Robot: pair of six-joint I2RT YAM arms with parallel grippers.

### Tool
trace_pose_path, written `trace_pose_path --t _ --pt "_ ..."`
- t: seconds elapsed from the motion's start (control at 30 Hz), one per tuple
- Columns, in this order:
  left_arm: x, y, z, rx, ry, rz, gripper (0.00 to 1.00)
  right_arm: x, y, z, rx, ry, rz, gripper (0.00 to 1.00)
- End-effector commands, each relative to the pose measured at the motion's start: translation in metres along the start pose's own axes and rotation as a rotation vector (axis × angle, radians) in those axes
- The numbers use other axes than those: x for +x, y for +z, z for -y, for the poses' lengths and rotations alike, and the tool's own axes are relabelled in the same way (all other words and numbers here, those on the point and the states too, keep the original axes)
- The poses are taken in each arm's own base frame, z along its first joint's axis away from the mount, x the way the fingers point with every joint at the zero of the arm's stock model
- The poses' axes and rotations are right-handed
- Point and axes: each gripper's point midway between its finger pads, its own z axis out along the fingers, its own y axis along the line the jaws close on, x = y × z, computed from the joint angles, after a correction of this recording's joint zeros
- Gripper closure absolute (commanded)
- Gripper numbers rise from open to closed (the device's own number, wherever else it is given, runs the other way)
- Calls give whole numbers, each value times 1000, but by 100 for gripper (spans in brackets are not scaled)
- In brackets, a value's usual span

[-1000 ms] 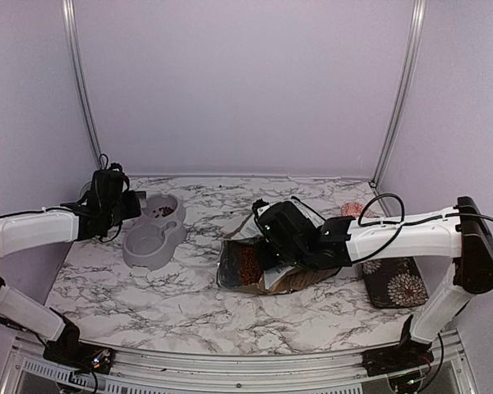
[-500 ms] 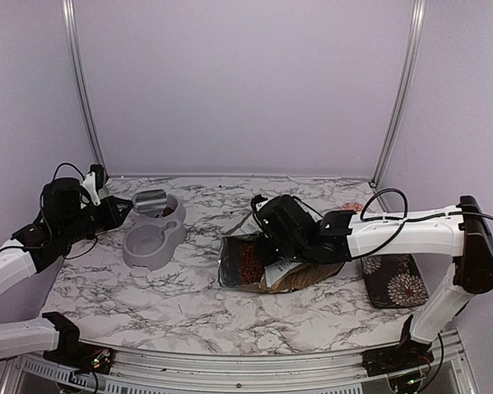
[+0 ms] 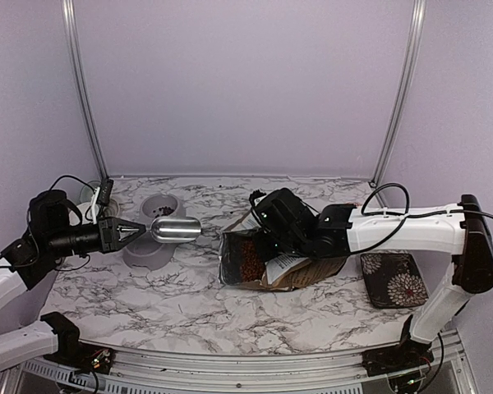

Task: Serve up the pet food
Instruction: Insert the spatula into the pet food bag.

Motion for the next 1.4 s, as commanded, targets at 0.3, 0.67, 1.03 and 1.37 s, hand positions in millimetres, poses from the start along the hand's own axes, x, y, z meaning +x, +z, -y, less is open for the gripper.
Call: trace_pose_path --t 0.3,0.67,1.03,1.37 --pt "32 18 31 176 -180 -81 100 -48 -15 15 52 65 128 100" --pt "57 41 43 188 -280 -84 100 -42 5 0 11 80 96 100" --pt "70 65 4 8 -369 -30 100 -57 21 -16 -5 50 102 100" --pt "71 98 3 22 -371 -14 100 -53 29 -16 14 30 86 100"
